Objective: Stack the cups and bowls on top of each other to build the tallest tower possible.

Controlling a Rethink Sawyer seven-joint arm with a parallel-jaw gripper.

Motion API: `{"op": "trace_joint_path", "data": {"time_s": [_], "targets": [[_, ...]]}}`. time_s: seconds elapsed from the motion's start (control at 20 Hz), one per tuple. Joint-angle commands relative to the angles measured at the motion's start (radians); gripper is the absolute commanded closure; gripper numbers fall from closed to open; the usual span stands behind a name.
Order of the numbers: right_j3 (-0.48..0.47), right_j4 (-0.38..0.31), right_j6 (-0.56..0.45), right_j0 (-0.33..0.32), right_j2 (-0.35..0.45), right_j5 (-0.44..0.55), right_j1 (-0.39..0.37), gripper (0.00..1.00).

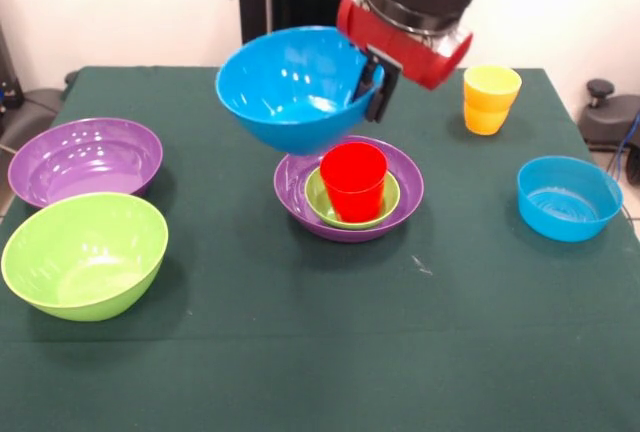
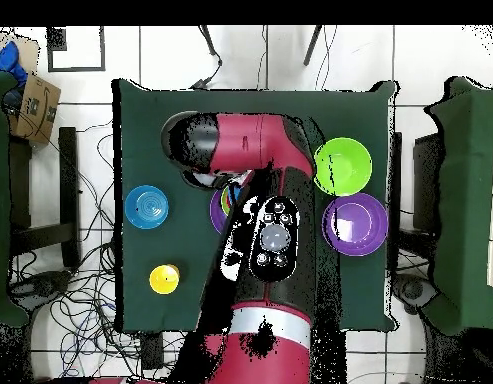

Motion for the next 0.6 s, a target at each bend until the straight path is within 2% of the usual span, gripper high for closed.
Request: {"op": "trace_joint_path", "data": {"time_s": [0.05,0.3,0.45,0.6], "targets": [[-0.027,0.004,0.064,0.008,0.021,0.182,-0.009,1.00],[-0.001,0.028,-0.016,-0.043,0.102,0.014,0.024,1.00],[0.046,0.040,0.045,-0.031,0.100,-0.070,0.035,1.00],[0.059,0.021,0.023,-0.027,0.095,-0.088,0.038,1.00]]}}
